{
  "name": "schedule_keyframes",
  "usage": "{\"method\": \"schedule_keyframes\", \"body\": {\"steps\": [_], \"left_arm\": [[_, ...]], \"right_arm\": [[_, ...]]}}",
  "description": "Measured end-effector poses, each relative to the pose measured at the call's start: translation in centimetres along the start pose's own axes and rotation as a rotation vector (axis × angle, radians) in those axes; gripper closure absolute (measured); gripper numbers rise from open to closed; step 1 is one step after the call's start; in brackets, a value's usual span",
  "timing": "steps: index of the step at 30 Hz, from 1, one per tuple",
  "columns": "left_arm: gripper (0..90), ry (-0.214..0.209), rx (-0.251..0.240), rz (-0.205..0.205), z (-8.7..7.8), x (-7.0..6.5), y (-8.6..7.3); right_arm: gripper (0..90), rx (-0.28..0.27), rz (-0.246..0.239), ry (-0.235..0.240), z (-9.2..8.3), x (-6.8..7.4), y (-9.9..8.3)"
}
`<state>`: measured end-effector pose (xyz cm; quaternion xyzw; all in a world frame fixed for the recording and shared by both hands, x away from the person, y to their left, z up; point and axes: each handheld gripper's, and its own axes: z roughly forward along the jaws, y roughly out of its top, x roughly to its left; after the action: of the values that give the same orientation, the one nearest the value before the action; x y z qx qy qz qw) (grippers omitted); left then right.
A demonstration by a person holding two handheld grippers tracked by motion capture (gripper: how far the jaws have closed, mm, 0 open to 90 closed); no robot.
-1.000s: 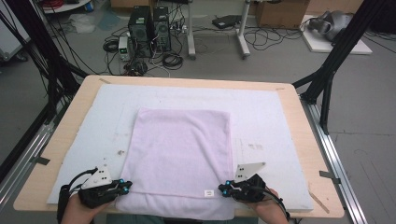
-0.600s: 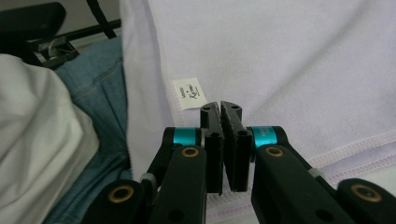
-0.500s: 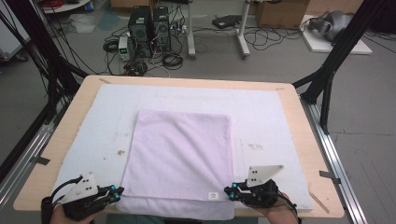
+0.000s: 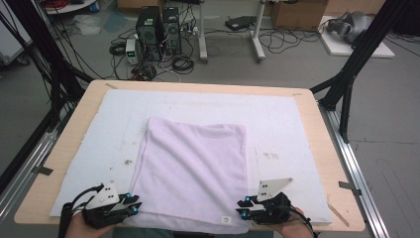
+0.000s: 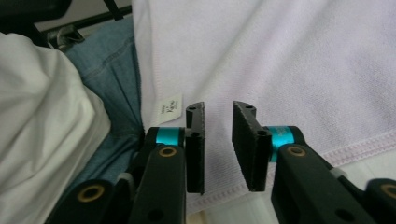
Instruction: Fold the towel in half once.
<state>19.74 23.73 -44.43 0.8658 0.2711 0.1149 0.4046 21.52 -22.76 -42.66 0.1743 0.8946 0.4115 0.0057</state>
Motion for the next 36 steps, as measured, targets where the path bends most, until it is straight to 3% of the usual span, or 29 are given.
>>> {"method": "schedule_keyframes", "body": {"steps": [2, 5, 9, 16, 21, 27, 31, 33, 36], "left_arm": [[73.6, 0.005, 0.0, 0.012, 0.0, 0.1, 0.0], [87.3, 0.006, -0.006, 0.009, 0.0, 0.0, -0.1], [88.4, 0.021, -0.015, 0.01, -0.4, -0.3, 0.1], [88.5, 0.035, -0.069, 0.0, -3.2, -1.4, 0.4], [88.5, 0.05, -0.076, -0.005, -4.8, -2.2, -0.2], [88.4, 0.033, -0.04, -0.012, -4.7, -3.7, -1.7], [86.8, 0.012, -0.044, -0.023, -4.2, -3.5, -2.1], [74.7, 0.022, -0.055, -0.033, -4.0, -3.1, -1.6], [69.0, 0.034, -0.077, -0.033, -3.5, -1.3, -0.3]], "right_arm": [[69.7, 0.002, 0.005, 0.005, 0.5, -0.1, -0.1], [68.3, 0.024, 0.006, 0.013, 1.3, -0.1, -0.3], [68.6, 0.039, -0.005, 0.012, 1.9, 0.1, -0.4], [68.7, 0.039, -0.007, 0.002, 1.8, 0.2, -0.3], [68.4, 0.041, -0.022, 0.013, 1.7, 0.7, -0.1], [67.5, 0.035, -0.03, 0.014, 1.5, 1.0, 0.0], [65.9, 0.029, -0.025, 0.011, 1.2, 0.8, 0.4], [64.6, 0.025, -0.029, -0.006, 0.9, 0.3, 0.9], [62.5, 0.005, -0.019, -0.035, 0.4, -0.9, 1.9]]}}
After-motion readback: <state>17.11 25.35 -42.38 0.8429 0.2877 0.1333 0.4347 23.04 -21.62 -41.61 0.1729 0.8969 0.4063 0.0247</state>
